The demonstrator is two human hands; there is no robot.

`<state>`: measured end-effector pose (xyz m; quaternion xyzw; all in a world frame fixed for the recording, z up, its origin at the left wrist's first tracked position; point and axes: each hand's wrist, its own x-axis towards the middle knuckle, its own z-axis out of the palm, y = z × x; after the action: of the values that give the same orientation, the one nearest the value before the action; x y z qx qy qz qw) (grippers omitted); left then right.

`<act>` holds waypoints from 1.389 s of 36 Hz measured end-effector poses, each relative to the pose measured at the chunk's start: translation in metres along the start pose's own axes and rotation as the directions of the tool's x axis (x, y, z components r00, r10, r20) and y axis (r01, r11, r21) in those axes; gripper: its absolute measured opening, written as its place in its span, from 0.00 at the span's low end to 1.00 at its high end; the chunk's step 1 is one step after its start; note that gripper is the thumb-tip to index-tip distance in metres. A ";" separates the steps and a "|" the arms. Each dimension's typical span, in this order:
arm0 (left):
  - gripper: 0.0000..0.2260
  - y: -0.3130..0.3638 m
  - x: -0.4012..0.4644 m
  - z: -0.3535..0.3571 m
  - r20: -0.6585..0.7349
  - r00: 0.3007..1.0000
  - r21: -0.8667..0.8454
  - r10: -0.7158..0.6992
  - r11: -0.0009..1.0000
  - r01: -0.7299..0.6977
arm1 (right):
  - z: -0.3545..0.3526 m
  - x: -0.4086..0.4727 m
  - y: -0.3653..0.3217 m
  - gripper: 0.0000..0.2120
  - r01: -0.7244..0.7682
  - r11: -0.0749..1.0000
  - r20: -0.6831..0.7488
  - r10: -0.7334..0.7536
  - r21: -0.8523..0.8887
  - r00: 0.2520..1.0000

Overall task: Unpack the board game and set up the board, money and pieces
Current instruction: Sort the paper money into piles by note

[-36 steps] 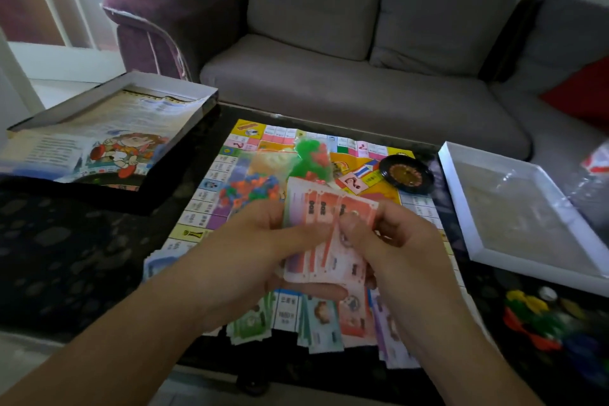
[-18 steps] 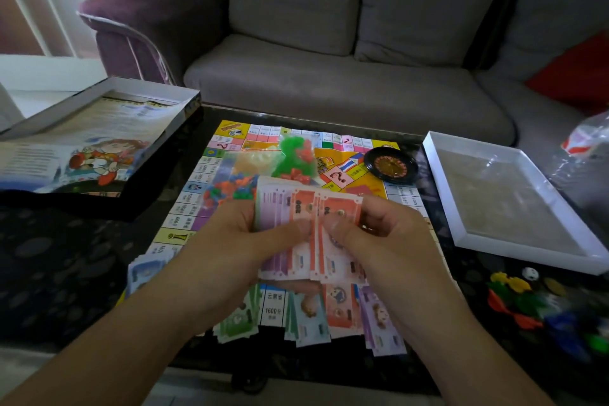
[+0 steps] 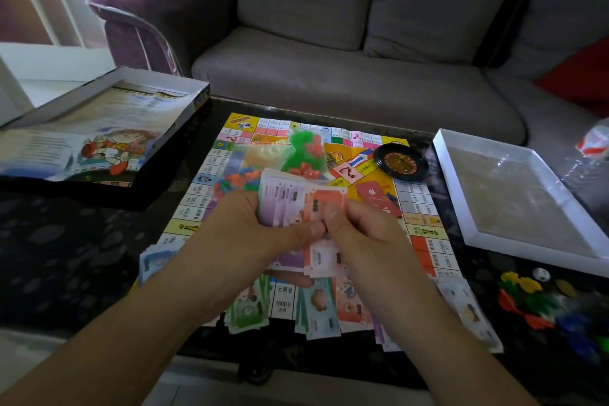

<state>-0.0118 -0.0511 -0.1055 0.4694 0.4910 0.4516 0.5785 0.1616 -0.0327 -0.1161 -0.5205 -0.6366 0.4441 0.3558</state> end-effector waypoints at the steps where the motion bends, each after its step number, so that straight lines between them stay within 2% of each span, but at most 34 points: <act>1: 0.05 0.000 0.000 0.000 -0.004 1.000 0.000 -0.001 1.000 0.001 | -0.001 0.000 -0.001 0.18 -0.020 1.000 0.028 0.020 0.010 0.999; 3: 0.06 0.000 0.001 -0.001 -0.012 1.000 -0.005 -0.007 1.000 0.007 | -0.007 0.002 -0.004 0.14 -0.043 0.999 0.041 0.042 0.031 0.998; 6: 0.07 0.001 0.001 -0.003 -0.025 1.000 -0.015 -0.014 1.000 0.014 | -0.020 0.007 -0.003 0.07 -0.002 1.000 0.000 0.002 -0.021 1.000; 10: 0.11 0.003 0.002 -0.006 -0.069 0.997 -0.023 -0.023 0.999 0.022 | -0.036 0.012 0.007 0.05 -0.070 0.994 -0.097 0.078 0.082 0.992; 13: 0.10 0.006 0.003 -0.011 -0.126 0.991 -0.059 -0.048 0.997 0.041 | -0.049 0.014 0.006 0.05 -0.113 0.987 -0.157 0.131 0.119 0.979; 15: 0.09 0.007 0.006 -0.015 -0.159 0.984 -0.086 -0.077 0.994 0.064 | -0.057 0.015 0.008 0.07 -0.146 0.988 -0.157 0.152 0.049 0.976; 17: 0.10 0.007 0.007 -0.017 -0.173 0.978 -0.113 -0.116 0.989 0.097 | -0.062 0.015 0.013 0.09 -0.195 0.975 -0.108 0.183 -0.106 0.977; 21: 0.13 0.007 0.008 -0.016 -0.149 0.974 -0.166 -0.172 0.975 0.147 | -0.054 0.011 0.027 0.09 -0.268 0.869 0.043 0.313 -0.416 0.949; 24: 0.13 0.008 0.008 -0.013 -0.121 0.971 -0.220 -0.206 0.959 0.176 | -0.044 0.008 0.041 0.09 -0.288 0.828 0.082 0.370 -0.482 0.925; 29: 0.11 0.014 0.007 -0.006 -0.058 0.975 -0.308 -0.213 0.933 0.185 | -0.034 0.004 0.046 0.09 -0.253 0.732 0.066 0.377 -0.633 0.924; 35: 0.13 0.009 0.005 -0.004 -0.027 0.988 -0.237 -0.152 0.961 0.141 | -0.041 0.002 0.042 0.18 -0.220 0.669 -0.034 0.279 -0.710 0.960; 37: 0.13 0.005 0.005 -0.004 -0.017 0.990 -0.207 -0.139 0.969 0.132 | -0.044 0.001 0.034 0.19 -0.211 0.693 -0.039 0.256 -0.690 0.966; 39: 0.11 0.002 0.004 -0.004 0.019 0.992 -0.194 -0.125 0.973 0.126 | -0.048 0.002 0.027 0.17 -0.189 0.786 -0.029 0.213 -0.589 0.977; 40: 0.10 0.000 0.004 -0.003 0.037 0.992 -0.185 -0.117 0.975 0.122 | -0.050 0.003 0.023 0.16 -0.176 0.862 -0.020 0.189 -0.476 0.982; 42: 0.09 -0.002 0.003 -0.001 0.057 0.993 -0.161 -0.101 0.981 0.109 | -0.051 0.002 0.013 0.15 -0.168 0.979 0.040 0.174 -0.115 0.984; 44: 0.09 -0.004 0.003 0.002 0.083 0.993 -0.140 -0.083 0.986 0.094 | -0.049 -0.002 0.005 0.14 -0.159 0.970 0.139 0.134 0.186 0.981; 46: 0.09 -0.005 0.003 0.007 0.112 0.991 -0.140 -0.068 0.987 0.083 | -0.044 -0.005 0.002 0.14 -0.110 0.971 0.166 0.075 0.213 0.983; 50: 0.10 -0.006 0.002 0.012 0.099 0.994 -0.121 -0.048 0.991 0.060 | -0.038 -0.006 -0.001 0.09 0.008 0.996 0.025 -0.010 0.083 1.000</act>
<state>0.0011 -0.0513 -0.1106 0.4404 0.4461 0.4422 0.6415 0.1969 -0.0311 -0.1014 -0.4966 -0.6244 0.4753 0.3710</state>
